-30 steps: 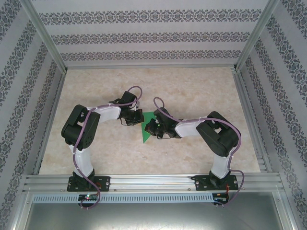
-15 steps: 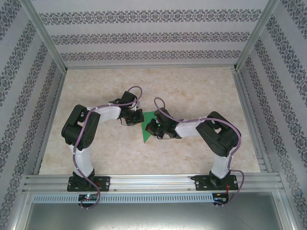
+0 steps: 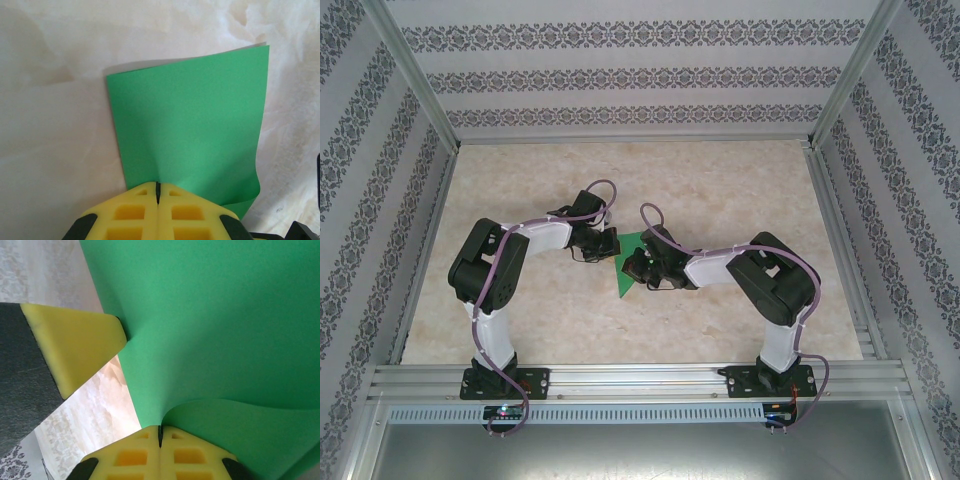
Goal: Fold a paper plane with a square sheet of paper (pick it up from the middle)
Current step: Third fold the triangle at the center of the table.
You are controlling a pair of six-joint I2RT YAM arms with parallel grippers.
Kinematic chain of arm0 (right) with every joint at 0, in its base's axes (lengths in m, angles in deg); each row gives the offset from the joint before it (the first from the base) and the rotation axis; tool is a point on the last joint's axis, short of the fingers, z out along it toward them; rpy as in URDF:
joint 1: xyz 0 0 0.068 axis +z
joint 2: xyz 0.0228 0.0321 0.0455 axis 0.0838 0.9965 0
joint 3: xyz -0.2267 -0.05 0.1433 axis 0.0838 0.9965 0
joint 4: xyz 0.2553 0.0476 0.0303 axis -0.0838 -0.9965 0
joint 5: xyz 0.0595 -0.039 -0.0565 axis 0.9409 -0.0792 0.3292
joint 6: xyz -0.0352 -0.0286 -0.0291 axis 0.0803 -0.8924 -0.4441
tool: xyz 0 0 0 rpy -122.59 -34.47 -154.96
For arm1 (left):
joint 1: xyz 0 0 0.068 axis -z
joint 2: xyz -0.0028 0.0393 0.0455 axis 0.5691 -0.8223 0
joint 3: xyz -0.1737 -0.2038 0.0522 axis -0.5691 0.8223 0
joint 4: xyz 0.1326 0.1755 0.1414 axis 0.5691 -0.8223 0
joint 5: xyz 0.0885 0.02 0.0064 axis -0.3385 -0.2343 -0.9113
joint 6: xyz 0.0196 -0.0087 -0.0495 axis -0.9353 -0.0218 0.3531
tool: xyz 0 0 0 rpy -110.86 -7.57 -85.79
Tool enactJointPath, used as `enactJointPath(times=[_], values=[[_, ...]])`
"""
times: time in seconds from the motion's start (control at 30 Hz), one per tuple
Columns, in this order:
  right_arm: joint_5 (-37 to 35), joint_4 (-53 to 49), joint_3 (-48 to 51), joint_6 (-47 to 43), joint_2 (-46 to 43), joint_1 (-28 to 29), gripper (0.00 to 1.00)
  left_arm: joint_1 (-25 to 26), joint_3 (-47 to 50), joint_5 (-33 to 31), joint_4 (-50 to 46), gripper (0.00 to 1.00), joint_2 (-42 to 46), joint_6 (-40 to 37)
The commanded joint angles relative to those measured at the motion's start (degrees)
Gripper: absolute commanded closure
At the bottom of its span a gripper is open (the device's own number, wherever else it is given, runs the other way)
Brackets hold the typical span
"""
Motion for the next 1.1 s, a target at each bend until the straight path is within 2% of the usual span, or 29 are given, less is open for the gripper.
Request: enactJointPath(times=[0.0, 0.3, 0.4, 0.47, 0.67, 0.87, 1.07], values=[[-0.76, 0.11, 0.26, 0.69, 1.15, -0.32, 0.97, -0.23, 0.46, -1.46, -3.82, 0.99, -2.69, -0.38], [-1.18, -1.62, 0.57, 0.31, 0.97, -0.18, 0.95, -0.28, 0.11, -1.3, -4.12, 0.98, -1.87, -0.18], [-1.2, -2.33, 0.6, 0.38, 1.19, -0.14, 0.88, -0.44, -0.47, -1.59, -4.52, 0.96, 0.26, 0.21], [-1.16, -2.46, 0.74, 0.38, 1.24, -0.18, 0.82, -0.97, -0.6, -3.97, -5.07, 0.92, 2.73, 1.51], [-0.91, -2.71, 0.28, 0.01, 1.17, -0.02, 0.73, -4.95, 2.77, -6.41, -3.86, 0.82, 8.54, 5.18], [-1.07, -2.74, 0.38, -0.25, 1.06, 0.0, 0.65, -5.62, 4.99, -2.94, -1.86, 0.77, 11.12, 4.93], [-1.29, -2.73, 0.92, -0.26, 0.8, 0.02, 0.62, -5.57, 6.58, 1.24, 0.04, 0.75, 11.81, 4.87]])
